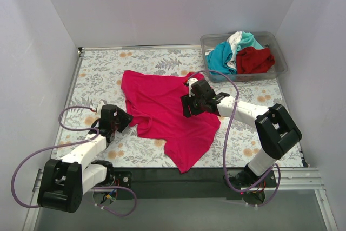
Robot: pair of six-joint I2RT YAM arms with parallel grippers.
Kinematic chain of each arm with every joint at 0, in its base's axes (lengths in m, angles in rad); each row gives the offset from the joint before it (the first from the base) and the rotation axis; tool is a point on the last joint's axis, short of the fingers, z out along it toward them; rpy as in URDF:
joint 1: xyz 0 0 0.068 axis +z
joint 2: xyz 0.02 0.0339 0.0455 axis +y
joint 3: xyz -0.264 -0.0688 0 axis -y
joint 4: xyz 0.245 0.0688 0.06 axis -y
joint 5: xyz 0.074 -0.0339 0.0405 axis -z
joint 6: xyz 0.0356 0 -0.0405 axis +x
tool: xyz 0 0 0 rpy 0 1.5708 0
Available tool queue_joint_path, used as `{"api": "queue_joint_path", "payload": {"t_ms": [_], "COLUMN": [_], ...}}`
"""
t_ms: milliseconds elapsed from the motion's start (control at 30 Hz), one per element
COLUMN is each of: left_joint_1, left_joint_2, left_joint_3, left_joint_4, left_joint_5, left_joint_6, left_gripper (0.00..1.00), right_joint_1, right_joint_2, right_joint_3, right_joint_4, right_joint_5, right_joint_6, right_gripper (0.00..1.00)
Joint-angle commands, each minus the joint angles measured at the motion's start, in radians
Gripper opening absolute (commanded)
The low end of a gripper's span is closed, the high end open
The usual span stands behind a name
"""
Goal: Fold and stack the t-shirts
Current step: Flatten the tshirt out
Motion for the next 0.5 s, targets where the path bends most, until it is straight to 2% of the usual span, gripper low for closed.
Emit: {"api": "queue_joint_path", "payload": {"t_ms": [0,67,100,167,200,233,300,467], "left_joint_1": [0.004,0.004,0.004,0.004,0.004,0.006,0.006,0.006], "left_joint_2": [-0.001,-0.007,-0.009,-0.02,-0.021,-0.024,-0.033,-0.182], "left_joint_3": [0.001,0.004,0.007,0.009,0.009,0.013,0.026,0.085], "left_joint_4": [0.028,0.028,0.028,0.028,0.025,0.018,-0.006,-0.132], "left_joint_5": [0.009,0.004,0.004,0.003,0.003,-0.004,-0.025,-0.128], "left_joint_6": [0.025,0.03,0.036,0.04,0.04,0.042,0.045,0.076], "left_gripper": [0.38,0.31,0.21,0.14,0.05,0.0,0.0,0.0], "right_joint_1": [0.0,0.0,0.0,0.0,0.0,0.0,0.0,0.001], "right_joint_2": [-0.033,-0.033,-0.035,-0.033,-0.033,-0.033,-0.035,-0.054], "right_joint_3": [-0.002,-0.003,-0.005,-0.006,-0.005,-0.006,-0.006,-0.019], "right_joint_4": [0.028,0.03,0.03,0.03,0.03,0.03,0.028,0.028], "right_joint_5": [-0.002,-0.002,-0.002,-0.002,-0.001,-0.001,-0.001,-0.001], "right_joint_6": [-0.007,-0.007,-0.006,-0.006,-0.006,-0.006,-0.006,-0.006], "right_gripper": [0.56,0.56,0.56,0.56,0.56,0.56,0.56,0.56]}}
